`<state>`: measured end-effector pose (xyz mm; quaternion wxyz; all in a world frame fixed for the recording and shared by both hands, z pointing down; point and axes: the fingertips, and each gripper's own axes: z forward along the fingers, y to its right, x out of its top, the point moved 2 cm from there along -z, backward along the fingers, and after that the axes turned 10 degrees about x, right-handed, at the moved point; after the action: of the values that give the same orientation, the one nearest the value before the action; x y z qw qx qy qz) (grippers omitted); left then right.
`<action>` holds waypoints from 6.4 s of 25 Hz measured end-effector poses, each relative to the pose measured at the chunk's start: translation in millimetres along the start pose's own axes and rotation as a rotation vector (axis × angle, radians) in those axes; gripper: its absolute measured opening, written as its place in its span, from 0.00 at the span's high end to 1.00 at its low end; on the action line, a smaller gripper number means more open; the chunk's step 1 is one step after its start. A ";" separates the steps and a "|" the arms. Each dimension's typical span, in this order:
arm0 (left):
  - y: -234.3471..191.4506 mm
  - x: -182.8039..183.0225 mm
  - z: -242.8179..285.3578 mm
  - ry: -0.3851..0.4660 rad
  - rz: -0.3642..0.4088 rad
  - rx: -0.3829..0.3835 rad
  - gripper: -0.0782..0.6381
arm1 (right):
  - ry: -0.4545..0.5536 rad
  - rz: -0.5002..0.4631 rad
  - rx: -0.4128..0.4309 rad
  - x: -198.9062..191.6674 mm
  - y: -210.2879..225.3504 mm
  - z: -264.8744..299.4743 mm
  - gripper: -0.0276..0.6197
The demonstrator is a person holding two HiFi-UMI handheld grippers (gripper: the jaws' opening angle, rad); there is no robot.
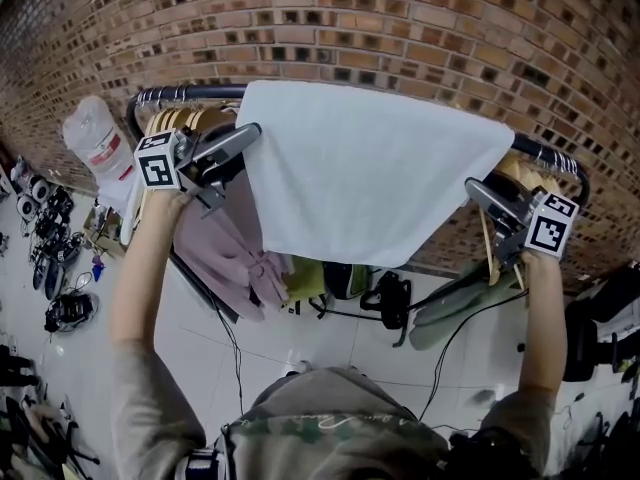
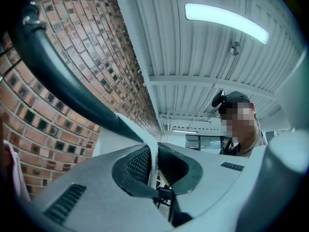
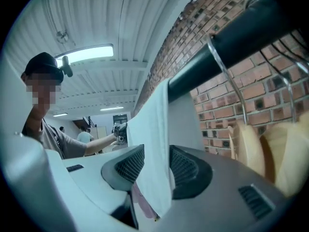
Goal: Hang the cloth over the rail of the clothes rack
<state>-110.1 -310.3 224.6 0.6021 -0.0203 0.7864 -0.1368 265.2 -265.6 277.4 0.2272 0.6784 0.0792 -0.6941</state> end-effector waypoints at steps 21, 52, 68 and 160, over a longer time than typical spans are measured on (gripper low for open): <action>6.3 5.3 3.9 0.004 0.135 0.080 0.87 | 0.047 -0.077 0.032 14.4 -19.4 -18.7 0.92; 3.3 32.3 9.6 -0.058 0.366 0.242 0.86 | 0.141 -0.123 0.035 77.1 -20.6 -26.4 0.92; -8.4 21.5 7.1 0.015 0.306 0.263 0.86 | 0.160 -0.098 0.063 65.7 -24.4 -23.6 0.87; 107.6 -95.6 -105.7 -0.048 0.195 0.332 0.88 | 0.219 -0.226 -0.175 -72.8 -201.8 12.6 0.95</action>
<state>-170.3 -167.9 313.9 0.6262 0.1526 0.7365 -0.2052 166.7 -77.3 309.4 0.1962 0.7144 0.2394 -0.6276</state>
